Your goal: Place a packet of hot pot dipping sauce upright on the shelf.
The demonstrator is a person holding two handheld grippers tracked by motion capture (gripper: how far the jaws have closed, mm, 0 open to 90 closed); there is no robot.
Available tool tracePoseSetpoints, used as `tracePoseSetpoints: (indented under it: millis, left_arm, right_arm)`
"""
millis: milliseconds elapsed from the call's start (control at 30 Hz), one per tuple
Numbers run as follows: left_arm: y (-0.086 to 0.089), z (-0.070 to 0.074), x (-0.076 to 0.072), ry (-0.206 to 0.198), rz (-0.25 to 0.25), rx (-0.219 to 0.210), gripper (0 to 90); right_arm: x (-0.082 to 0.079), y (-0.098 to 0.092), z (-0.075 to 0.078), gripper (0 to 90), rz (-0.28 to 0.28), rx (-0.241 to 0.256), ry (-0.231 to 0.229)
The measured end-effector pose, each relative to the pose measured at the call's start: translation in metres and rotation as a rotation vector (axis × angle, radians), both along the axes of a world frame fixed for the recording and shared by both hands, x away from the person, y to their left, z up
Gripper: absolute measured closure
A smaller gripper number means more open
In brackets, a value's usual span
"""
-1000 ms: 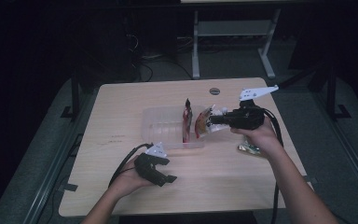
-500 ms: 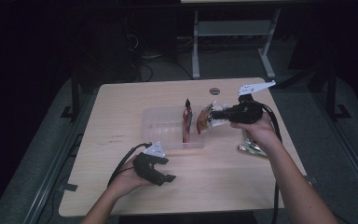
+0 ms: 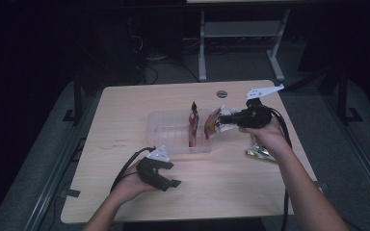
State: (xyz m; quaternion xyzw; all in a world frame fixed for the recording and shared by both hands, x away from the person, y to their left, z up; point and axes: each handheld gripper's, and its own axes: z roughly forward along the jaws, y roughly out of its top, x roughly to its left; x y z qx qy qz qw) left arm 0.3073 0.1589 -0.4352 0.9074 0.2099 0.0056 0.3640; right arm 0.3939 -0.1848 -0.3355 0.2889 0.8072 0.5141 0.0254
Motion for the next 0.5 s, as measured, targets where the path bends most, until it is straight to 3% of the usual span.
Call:
tracePoseSetpoints:
  millis: [200,500]
  left_arm:
    - [0.0,0.0,0.0,0.0,-0.005,0.001,26.2]
    - [0.0,-0.002,0.0,-0.015,-0.02,0.008,25.5]
  right_arm:
    - [0.001,0.004,-0.004,89.6,0.005,-0.022,0.004]
    - [0.004,0.008,-0.017,89.6,-0.009,-0.007,0.017]
